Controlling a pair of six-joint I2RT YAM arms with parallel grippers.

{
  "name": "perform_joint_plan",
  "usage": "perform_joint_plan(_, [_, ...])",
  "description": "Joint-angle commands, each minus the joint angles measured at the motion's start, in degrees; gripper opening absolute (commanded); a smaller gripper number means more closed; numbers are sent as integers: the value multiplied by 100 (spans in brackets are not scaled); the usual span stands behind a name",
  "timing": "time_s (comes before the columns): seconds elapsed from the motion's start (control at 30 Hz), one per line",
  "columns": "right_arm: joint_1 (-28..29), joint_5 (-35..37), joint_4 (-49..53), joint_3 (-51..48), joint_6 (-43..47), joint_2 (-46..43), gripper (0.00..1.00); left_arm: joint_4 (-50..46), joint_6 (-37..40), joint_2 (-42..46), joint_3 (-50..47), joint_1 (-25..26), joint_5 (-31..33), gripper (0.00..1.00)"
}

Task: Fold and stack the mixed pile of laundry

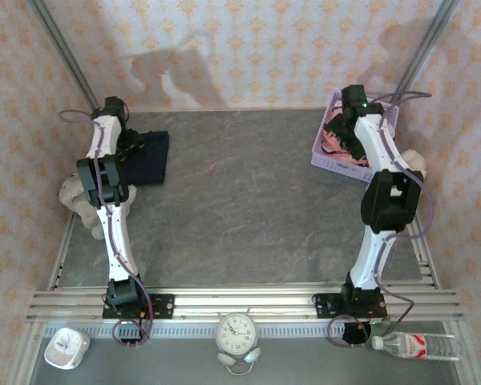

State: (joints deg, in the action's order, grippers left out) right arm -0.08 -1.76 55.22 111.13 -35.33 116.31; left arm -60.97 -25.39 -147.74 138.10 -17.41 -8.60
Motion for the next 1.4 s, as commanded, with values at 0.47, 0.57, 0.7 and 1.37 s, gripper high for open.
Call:
perform_joint_plan(0.47, [-838, 409, 674, 2336, -923, 2703, 76, 967, -681, 2158, -1171, 443, -1708, 100])
perform_joint_plan(0.57, [-904, 315, 648, 2560, -800, 2729, 28, 1063, -660, 2523, -1537, 666, -1945, 100])
perform_joint_plan(0.7, [-915, 322, 370, 2860, -486, 2143, 0, 1486, -877, 3014, -2351, 870, -2339, 100])
perform_joint_plan(1.37, [459, -3100, -1911, 3747, -673, -1750, 0, 2959, -2199, 4195, -3988, 1043, -3446, 100])
